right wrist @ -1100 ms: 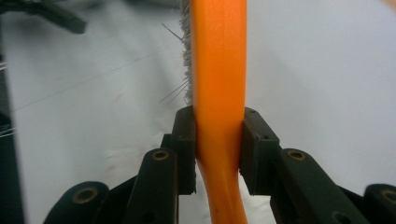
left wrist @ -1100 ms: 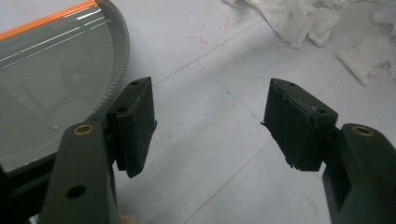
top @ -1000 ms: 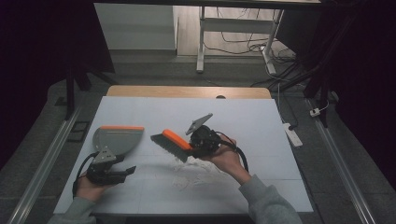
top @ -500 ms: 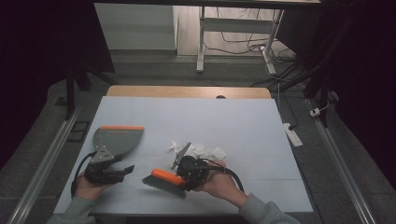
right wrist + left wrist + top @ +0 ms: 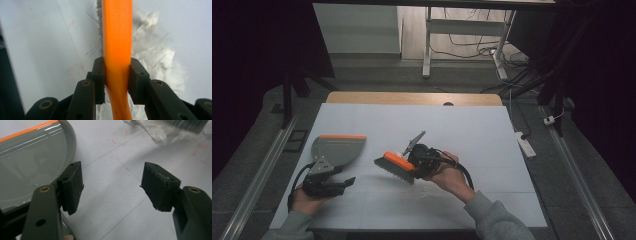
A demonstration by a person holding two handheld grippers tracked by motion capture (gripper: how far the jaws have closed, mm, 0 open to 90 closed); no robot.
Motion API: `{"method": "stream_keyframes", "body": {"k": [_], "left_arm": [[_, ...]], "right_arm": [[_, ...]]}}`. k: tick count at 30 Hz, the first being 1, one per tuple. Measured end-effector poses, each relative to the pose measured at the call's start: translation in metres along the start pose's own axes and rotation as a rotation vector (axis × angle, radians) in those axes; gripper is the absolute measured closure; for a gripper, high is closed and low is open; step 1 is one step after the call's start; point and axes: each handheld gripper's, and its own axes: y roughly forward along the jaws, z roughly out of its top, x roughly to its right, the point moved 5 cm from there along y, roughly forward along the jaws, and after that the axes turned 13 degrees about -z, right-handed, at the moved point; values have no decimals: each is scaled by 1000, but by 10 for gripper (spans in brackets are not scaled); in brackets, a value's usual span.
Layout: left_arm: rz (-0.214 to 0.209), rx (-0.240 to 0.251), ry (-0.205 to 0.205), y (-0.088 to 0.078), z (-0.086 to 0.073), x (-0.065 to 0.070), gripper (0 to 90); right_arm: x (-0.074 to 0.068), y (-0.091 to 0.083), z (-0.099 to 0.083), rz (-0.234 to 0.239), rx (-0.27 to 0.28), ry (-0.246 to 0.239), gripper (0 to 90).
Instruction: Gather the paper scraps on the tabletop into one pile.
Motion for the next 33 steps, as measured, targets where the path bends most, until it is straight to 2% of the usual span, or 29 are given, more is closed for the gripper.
{"method": "stream_keyframes", "body": {"k": [5,9,11,12,15,17,21,24,26,27,28,32,33], "left_arm": [[0,-6,5,1,0,1,344],[1,-1,3,0,0,1,344],[1,-4,3,1,0,2,344],[0,-5,2,1,0,2,344],[-2,-4,1,1,0,2,344],[-4,-4,2,1,0,2,344],[-13,-5,7,2,0,2,344],[-18,-5,12,3,1,2,344],[-20,-4,13,3,1,3,344],[-20,-5,13,3,1,3,344],[-19,-4,13,3,1,3,344],[-17,-6,14,3,1,3,345],[-16,-7,15,3,1,4,345]], "right_arm": [[11,-29,-2,0,95,60,697],[25,-46,-13,-42,117,122,697],[33,-52,-22,-41,116,167,697],[36,-54,-27,-53,106,189,697],[52,-57,-45,-131,70,230,697],[64,-57,-60,-188,32,286,697],[88,-53,-93,-284,-81,383,697],[101,-42,-114,-323,-170,440,697],[106,-33,-122,-318,-207,468,697],[106,-31,-122,-316,-190,479,698],[106,-30,-119,-292,-182,495,698],[93,-18,-96,-216,-165,464,698],[89,-14,-89,-211,-162,443,697]]}}
